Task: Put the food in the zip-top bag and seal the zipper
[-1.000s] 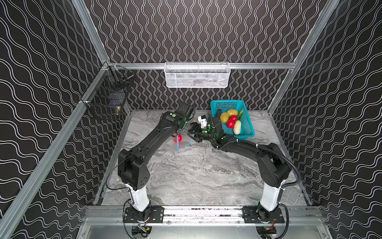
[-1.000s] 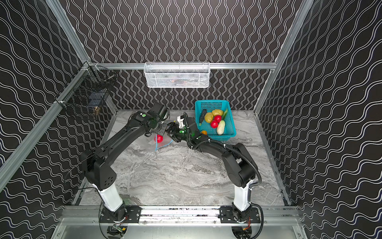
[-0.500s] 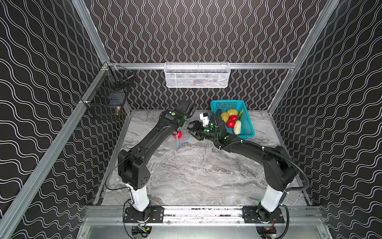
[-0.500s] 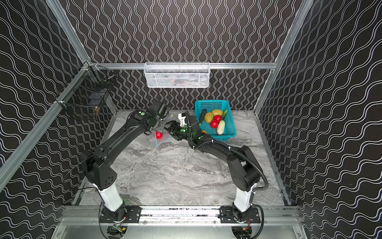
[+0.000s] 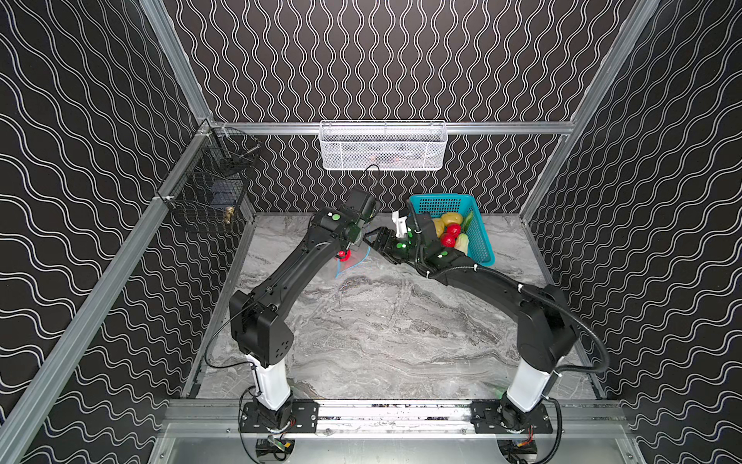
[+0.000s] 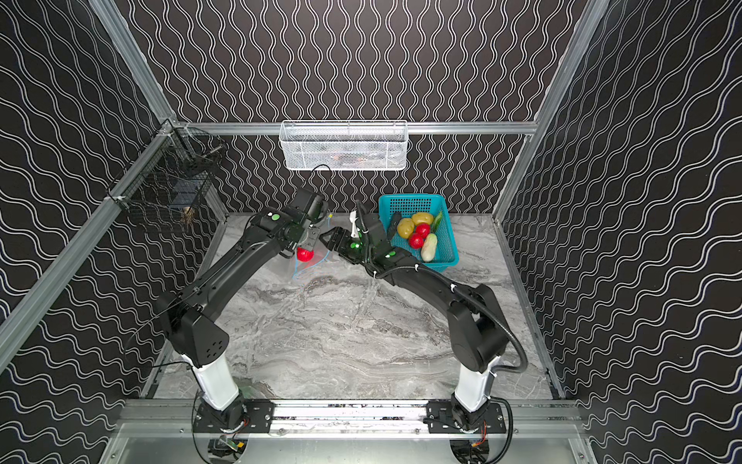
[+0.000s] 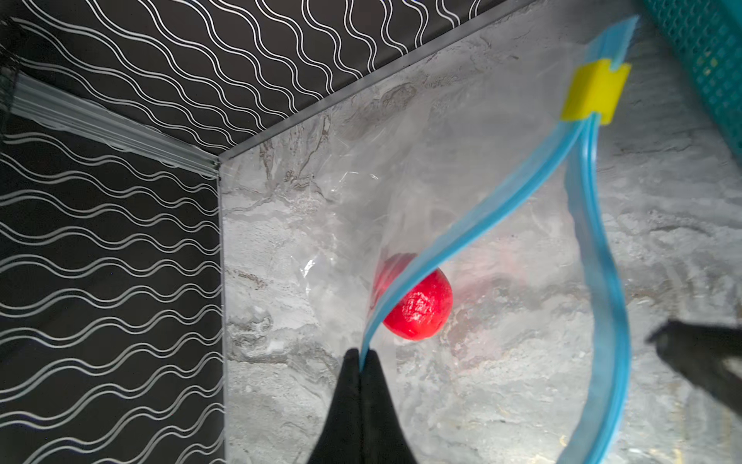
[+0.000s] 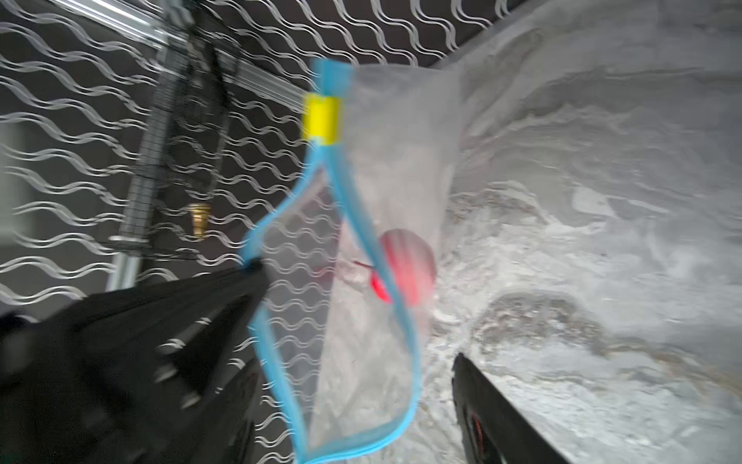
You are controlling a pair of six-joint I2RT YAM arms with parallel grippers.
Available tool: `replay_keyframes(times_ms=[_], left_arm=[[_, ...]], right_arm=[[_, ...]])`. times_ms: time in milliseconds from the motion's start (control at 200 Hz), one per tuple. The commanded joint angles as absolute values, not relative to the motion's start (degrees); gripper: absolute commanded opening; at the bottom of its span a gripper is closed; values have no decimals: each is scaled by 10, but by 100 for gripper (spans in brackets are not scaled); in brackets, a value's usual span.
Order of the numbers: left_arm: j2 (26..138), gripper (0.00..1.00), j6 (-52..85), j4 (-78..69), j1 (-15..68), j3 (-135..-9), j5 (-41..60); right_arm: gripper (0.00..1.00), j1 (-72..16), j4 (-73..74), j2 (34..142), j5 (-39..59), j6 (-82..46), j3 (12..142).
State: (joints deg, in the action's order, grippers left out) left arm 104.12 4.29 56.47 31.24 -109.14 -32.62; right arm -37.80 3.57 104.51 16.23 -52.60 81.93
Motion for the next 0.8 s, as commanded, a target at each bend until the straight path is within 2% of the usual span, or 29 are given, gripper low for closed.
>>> replay_keyframes(times_ms=[0,205,465,636,796], left_arm=[[1036,0,34,558,312,-1098,-341],[1035,0,16,552,313,-1112,-361],[1025,0,-69,492,319,-1132,-465],[1022,0,-153,430,341,-1118,-560],[1028,0,-153,447,350,-1128,-568]], right_arm=[[74,-379,1,1067,156,-507,832],[67,-379,-13,1121,164,-500,886],[43,-380,-17,1156,172,-495,943],[38,-380,-2,1163,185,-506,944],[38,-380,12,1166,198,-512,942]])
